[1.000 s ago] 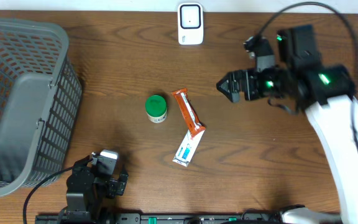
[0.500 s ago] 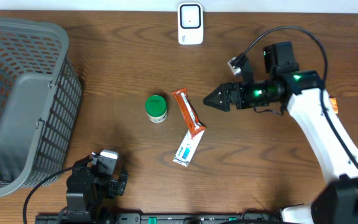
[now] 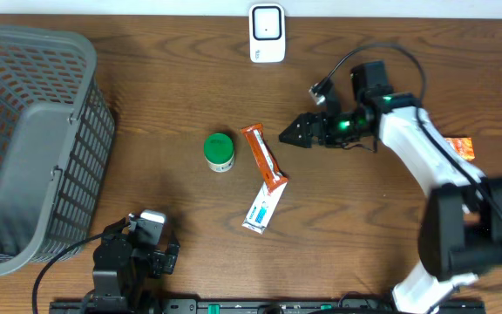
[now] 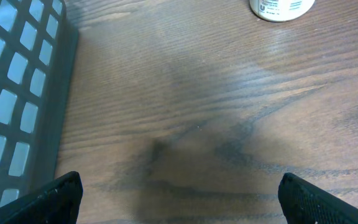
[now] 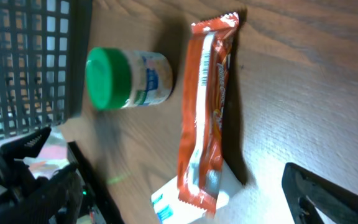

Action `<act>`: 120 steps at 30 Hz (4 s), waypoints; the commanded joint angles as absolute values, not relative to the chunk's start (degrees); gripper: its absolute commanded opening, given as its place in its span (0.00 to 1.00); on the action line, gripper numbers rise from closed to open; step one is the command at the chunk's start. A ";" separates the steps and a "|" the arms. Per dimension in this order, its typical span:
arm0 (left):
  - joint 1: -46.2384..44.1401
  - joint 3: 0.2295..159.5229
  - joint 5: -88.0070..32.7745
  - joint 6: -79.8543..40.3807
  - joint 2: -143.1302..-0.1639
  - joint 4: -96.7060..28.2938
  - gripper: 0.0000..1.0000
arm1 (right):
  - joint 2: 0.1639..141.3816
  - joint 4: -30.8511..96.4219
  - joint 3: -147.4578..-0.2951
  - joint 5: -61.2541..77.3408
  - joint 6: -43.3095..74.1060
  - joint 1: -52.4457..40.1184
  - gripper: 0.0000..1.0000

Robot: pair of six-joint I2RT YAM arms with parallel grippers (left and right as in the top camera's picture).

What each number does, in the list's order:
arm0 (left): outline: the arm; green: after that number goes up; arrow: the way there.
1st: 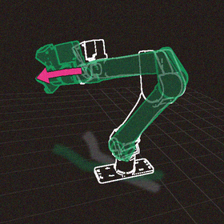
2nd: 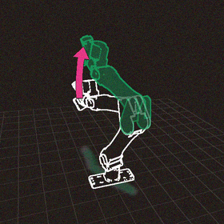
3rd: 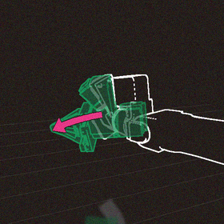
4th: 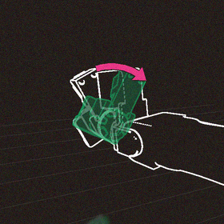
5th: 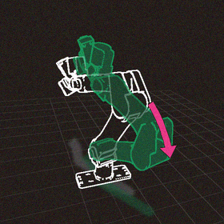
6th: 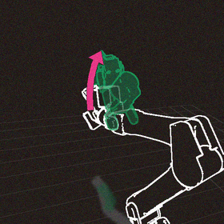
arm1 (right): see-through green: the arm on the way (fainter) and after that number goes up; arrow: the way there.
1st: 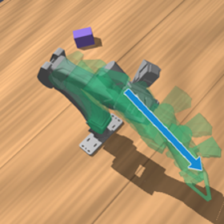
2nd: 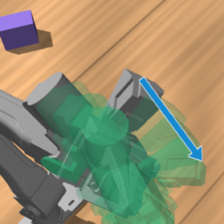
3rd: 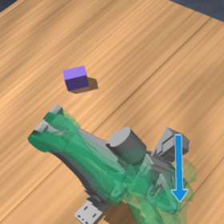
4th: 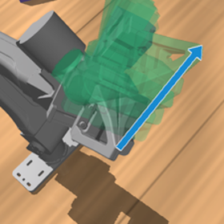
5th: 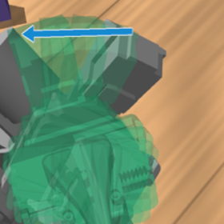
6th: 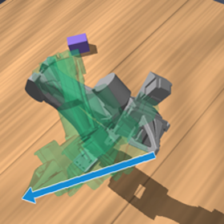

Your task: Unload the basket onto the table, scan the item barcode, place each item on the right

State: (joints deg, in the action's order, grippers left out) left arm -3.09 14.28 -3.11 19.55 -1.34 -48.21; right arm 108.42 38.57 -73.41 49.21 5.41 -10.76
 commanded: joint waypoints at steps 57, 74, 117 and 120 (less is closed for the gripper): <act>-2.85 13.45 -3.46 19.66 -1.06 -50.96 0.98 | 134.56 21.21 -72.29 66.32 10.46 -17.02 0.36; -2.85 13.45 -3.46 19.66 -1.06 -50.96 0.98 | 131.09 27.64 -72.31 73.14 -2.26 -13.82 0.01; -2.85 13.45 -3.46 19.66 -1.06 -50.96 0.98 | 81.76 56.47 -72.29 34.00 2.00 -18.35 0.01; -2.85 13.45 -3.46 19.66 -1.06 -50.96 0.98 | 81.89 47.05 -72.29 19.86 7.18 -20.60 0.01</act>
State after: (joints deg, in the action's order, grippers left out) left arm -3.09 14.28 -3.11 19.57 -1.34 -48.21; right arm 82.02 51.96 -71.90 39.90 -5.10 -18.28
